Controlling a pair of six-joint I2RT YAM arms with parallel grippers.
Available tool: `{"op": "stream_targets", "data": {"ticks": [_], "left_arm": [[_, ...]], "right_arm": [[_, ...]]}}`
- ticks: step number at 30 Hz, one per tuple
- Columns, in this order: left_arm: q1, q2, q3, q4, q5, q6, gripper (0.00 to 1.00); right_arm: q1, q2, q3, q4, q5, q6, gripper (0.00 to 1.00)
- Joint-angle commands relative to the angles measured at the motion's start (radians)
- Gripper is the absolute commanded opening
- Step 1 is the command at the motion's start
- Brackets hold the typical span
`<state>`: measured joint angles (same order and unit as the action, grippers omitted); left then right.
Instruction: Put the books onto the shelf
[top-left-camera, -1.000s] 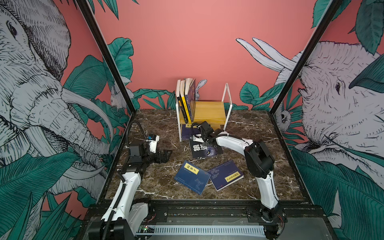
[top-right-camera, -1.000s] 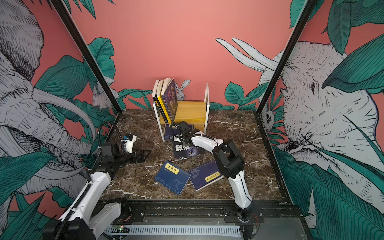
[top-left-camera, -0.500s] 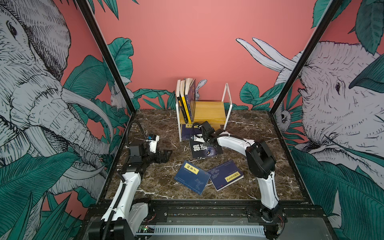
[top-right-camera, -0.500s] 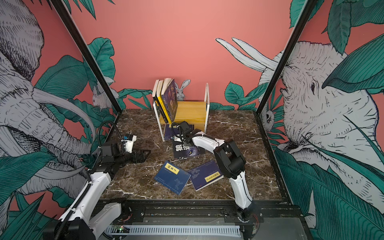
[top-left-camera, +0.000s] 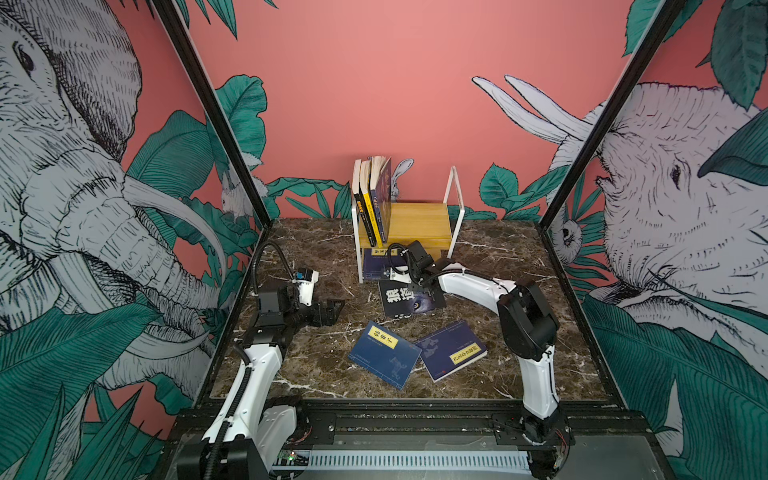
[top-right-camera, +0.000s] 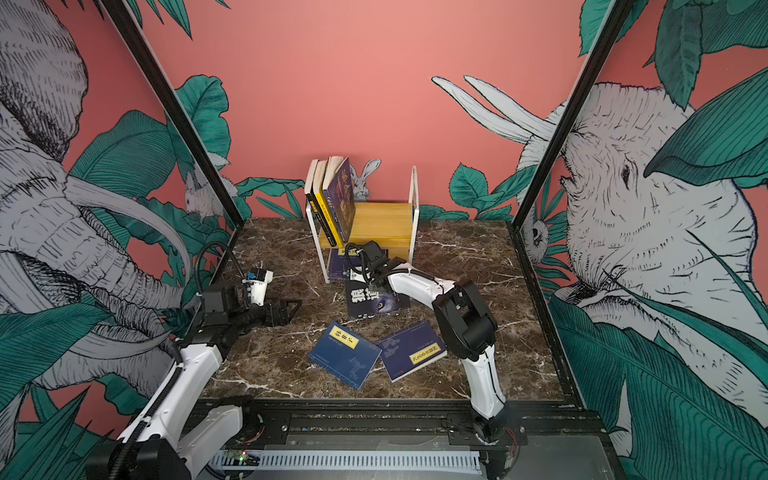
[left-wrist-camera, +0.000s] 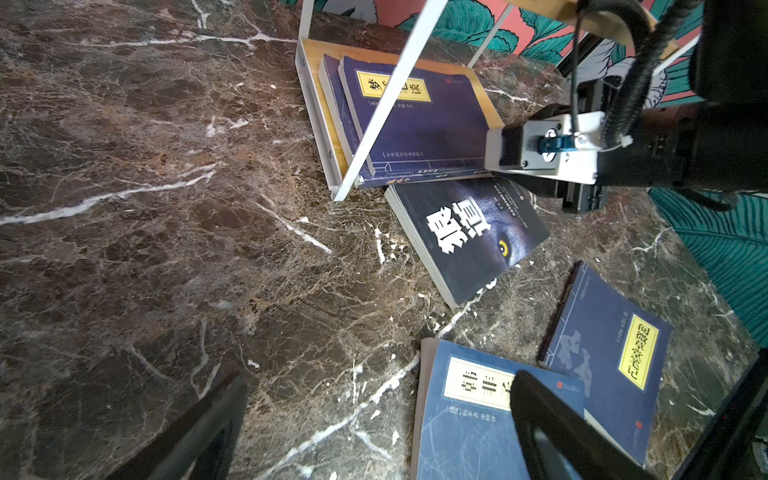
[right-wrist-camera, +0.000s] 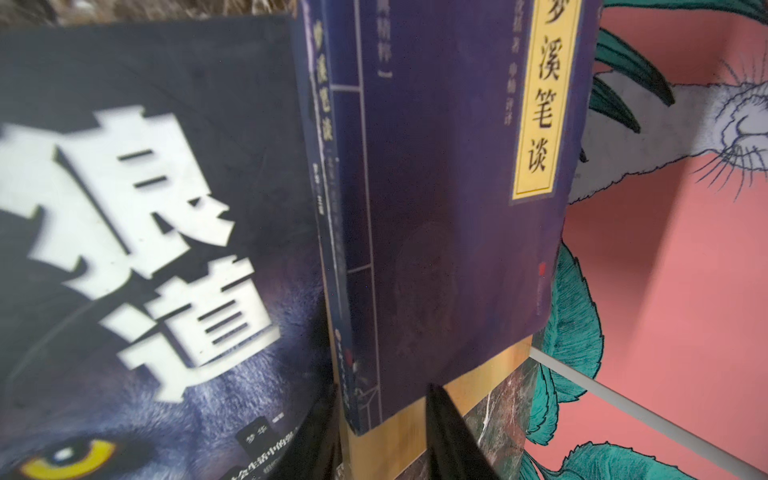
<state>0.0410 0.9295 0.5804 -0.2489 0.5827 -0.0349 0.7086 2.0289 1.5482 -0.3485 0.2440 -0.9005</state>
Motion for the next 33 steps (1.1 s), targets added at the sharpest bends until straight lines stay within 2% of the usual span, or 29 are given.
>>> {"op": "stream_targets", "data": {"ticks": [1, 6, 10, 14, 20, 24, 27, 29, 32, 33], "left_arm": [[0.002, -0.013, -0.007, 0.005, 0.011, 0.006, 0.99], [-0.007, 0.001, 0.002, 0.004, 0.068, -0.024, 0.99], [-0.030, 0.013, 0.020, 0.012, 0.123, -0.022, 0.96], [-0.062, 0.054, 0.063, -0.024, 0.127, 0.019, 0.90], [-0.153, 0.149, 0.125, -0.133, 0.071, 0.134, 0.89], [-0.193, 0.233, 0.159, -0.180, 0.057, 0.157, 0.89], [-0.221, 0.291, 0.181, -0.219, 0.054, 0.183, 0.89], [-0.224, 0.324, 0.188, -0.237, 0.047, 0.183, 0.89], [-0.237, 0.358, 0.187, -0.242, 0.028, 0.195, 0.89], [-0.242, 0.369, 0.189, -0.246, -0.016, 0.200, 0.89]], "right_arm": [[0.021, -0.119, -0.032, 0.017, -0.072, 0.033, 0.48], [0.047, -0.279, -0.089, 0.002, -0.101, 0.136, 0.59], [0.091, -0.418, -0.216, 0.036, -0.086, 0.182, 0.66], [0.155, -0.562, -0.330, 0.013, -0.047, 0.265, 0.68], [0.295, -0.723, -0.530, 0.067, 0.018, 0.448, 0.67], [0.397, -0.748, -0.632, 0.093, 0.084, 0.539, 0.57], [0.452, -0.728, -0.685, 0.102, 0.084, 0.617, 0.50], [0.495, -0.700, -0.709, 0.086, 0.089, 0.632, 0.50], [0.545, -0.674, -0.754, 0.080, 0.144, 0.614, 0.56], [0.551, -0.676, -0.773, 0.081, 0.158, 0.607, 0.57]]}}
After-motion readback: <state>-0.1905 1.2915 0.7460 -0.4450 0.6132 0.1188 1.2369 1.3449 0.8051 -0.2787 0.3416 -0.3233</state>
